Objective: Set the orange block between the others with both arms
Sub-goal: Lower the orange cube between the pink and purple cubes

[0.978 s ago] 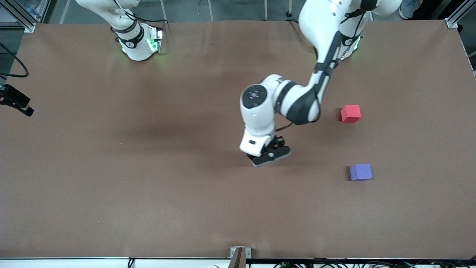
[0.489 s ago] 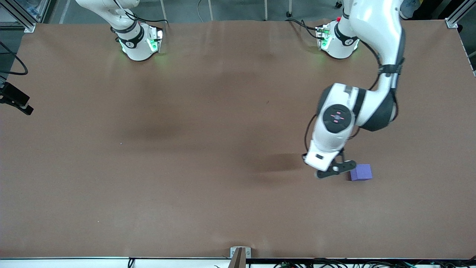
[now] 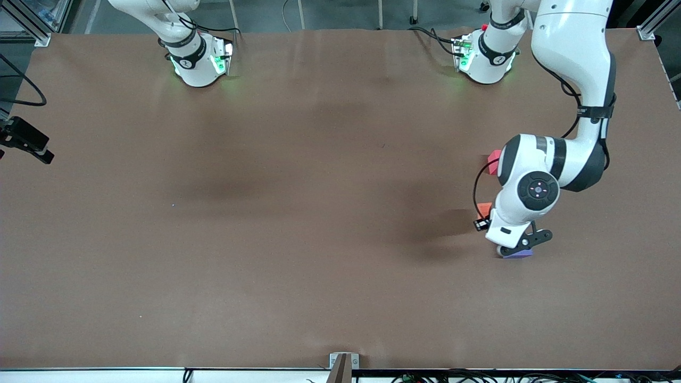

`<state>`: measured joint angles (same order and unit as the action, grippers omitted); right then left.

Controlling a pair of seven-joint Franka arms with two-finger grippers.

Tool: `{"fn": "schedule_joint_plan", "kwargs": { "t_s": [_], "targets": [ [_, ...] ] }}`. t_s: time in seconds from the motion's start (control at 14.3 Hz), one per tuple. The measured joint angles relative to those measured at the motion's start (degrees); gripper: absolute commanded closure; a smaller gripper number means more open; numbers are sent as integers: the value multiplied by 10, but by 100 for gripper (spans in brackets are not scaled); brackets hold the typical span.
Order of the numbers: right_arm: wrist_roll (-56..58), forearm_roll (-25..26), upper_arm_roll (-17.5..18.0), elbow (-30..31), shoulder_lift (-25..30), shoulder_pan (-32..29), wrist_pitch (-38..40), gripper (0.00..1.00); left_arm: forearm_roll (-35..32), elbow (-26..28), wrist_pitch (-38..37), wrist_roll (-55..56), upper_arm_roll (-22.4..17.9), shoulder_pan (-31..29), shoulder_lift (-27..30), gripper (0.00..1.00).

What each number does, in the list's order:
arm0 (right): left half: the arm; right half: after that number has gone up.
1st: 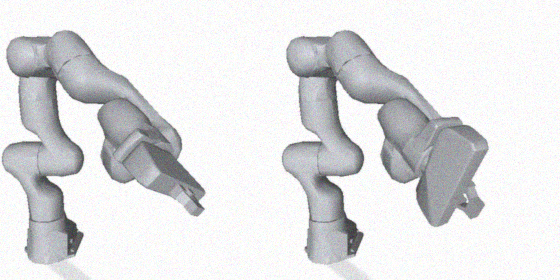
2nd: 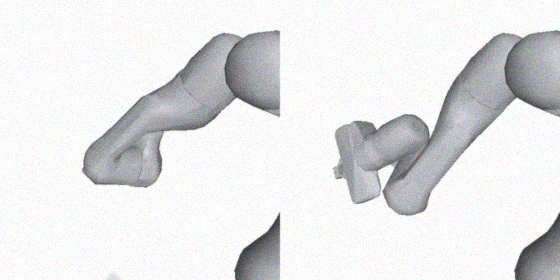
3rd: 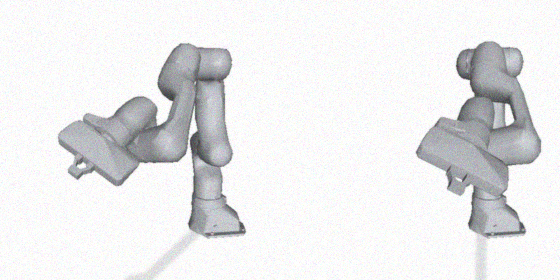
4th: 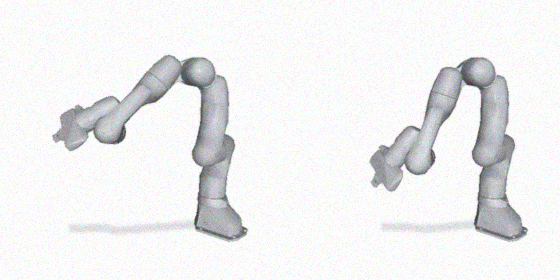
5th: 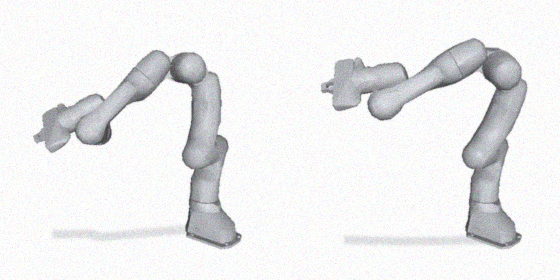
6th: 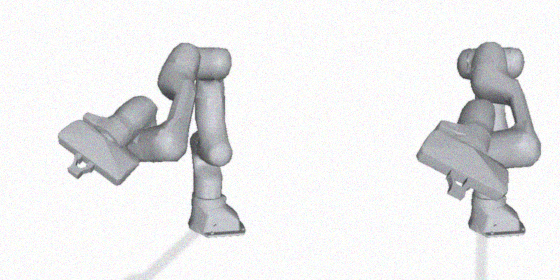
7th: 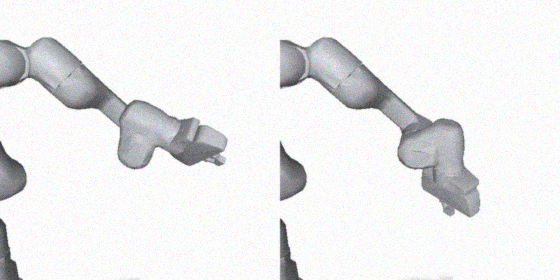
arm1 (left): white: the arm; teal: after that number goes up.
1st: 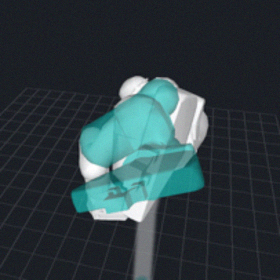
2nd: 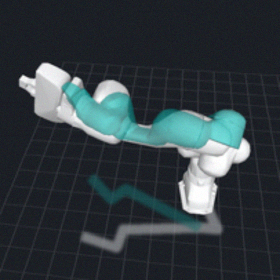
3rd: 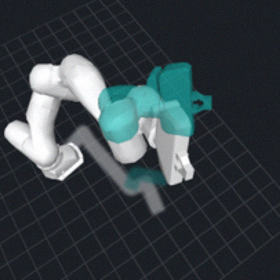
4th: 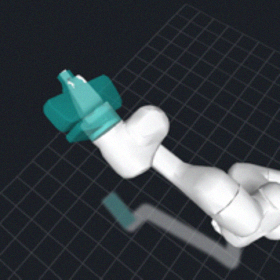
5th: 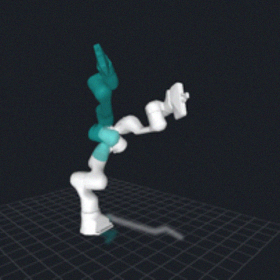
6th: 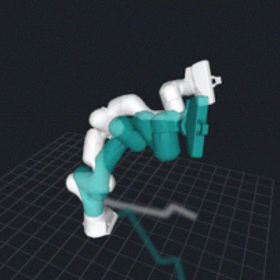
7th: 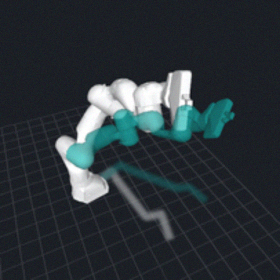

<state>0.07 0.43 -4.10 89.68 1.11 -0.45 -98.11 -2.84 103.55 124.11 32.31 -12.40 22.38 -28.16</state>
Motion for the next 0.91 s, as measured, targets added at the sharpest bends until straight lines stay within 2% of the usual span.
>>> {"fn": "schedule_joint_plan", "kwargs": {
  "t_s": [0.35,0.77,0.91],
  "targets": [
    [0,0,1,0,0,-2,1,0,2,42,22,-14,3,-45,9,78],
    [0,0,2,0,0,-2,1,0,11,98,88,-14,11,-59,12,77],
    [0,0,2,0,0,-2,1,0,11,102,88,-22,12,-63,12,70]
  ]
}}
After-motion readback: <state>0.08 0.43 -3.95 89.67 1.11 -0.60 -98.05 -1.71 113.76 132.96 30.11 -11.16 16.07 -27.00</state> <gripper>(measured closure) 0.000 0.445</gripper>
